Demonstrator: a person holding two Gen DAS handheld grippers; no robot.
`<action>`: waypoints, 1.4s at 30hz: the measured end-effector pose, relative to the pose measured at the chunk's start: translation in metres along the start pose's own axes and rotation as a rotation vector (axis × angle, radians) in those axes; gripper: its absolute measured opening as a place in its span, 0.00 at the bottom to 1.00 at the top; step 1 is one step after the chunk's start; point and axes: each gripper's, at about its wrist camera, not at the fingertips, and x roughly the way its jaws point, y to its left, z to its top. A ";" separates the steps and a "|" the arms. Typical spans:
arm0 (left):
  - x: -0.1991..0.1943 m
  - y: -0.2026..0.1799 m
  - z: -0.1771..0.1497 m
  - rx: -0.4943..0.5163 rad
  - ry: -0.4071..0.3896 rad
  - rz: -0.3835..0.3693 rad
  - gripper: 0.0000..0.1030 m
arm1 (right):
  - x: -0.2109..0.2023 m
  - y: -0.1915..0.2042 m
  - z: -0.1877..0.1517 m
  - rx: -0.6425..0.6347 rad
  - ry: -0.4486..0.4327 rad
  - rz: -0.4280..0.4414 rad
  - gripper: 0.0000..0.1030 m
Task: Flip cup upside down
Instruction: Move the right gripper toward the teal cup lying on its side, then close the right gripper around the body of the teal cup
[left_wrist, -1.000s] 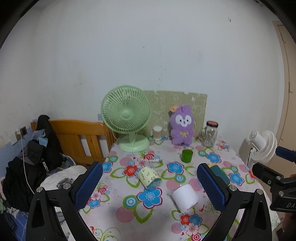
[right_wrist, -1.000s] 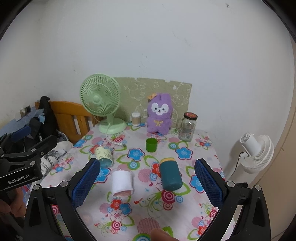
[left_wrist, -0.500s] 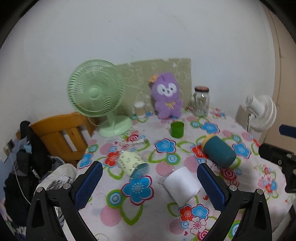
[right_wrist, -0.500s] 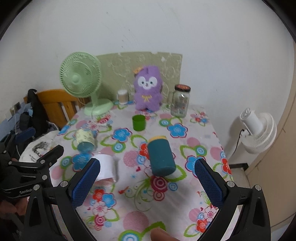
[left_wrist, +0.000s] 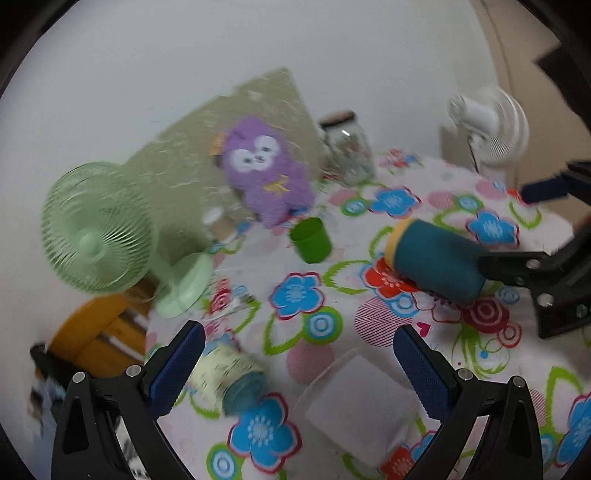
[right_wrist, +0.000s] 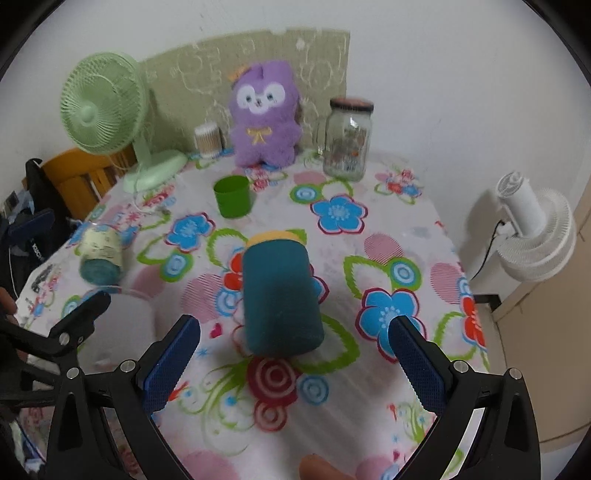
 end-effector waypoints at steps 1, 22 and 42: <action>0.005 -0.003 0.002 0.023 0.005 -0.005 1.00 | 0.007 -0.001 0.001 0.000 0.016 -0.004 1.00; 0.074 -0.025 0.029 0.291 0.092 -0.148 1.00 | 0.082 0.012 0.026 -0.057 0.092 0.026 0.96; 0.002 0.000 0.007 0.211 0.027 -0.190 1.00 | 0.016 0.026 0.010 -0.048 0.018 0.093 0.68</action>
